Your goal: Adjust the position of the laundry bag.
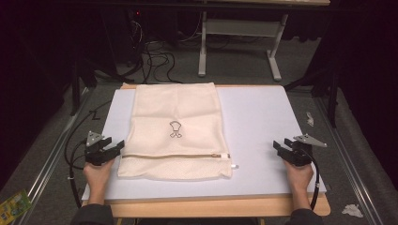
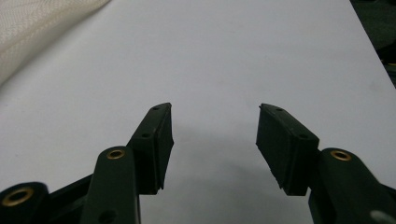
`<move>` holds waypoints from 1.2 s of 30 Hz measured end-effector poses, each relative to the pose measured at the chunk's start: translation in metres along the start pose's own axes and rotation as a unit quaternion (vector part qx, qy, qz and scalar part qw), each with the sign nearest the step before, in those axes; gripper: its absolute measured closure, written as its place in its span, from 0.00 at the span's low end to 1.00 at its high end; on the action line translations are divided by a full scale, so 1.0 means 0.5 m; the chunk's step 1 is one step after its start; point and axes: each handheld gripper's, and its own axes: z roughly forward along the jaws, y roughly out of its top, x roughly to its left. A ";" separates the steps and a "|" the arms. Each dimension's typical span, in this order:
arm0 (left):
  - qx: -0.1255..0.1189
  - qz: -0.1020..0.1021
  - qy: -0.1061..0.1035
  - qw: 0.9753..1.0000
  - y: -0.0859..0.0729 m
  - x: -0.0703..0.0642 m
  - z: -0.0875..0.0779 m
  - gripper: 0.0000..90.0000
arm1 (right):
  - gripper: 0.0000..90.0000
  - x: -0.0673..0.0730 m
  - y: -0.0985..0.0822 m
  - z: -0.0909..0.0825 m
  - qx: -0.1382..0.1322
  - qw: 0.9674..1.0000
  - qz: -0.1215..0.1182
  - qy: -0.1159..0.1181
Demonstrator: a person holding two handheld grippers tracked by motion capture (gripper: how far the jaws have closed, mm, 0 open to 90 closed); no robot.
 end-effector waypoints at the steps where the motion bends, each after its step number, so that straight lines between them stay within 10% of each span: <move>1: 0.001 0.002 -0.001 1.000 0.000 0.000 0.000 0.44 | 0.52 -0.001 0.000 0.000 0.000 1.000 0.001 0.001; 36: 0.007 0.020 0.012 1.000 0.002 -0.009 0.002 0.44 | 0.61 0.003 0.003 0.003 0.009 1.000 -0.010 -0.001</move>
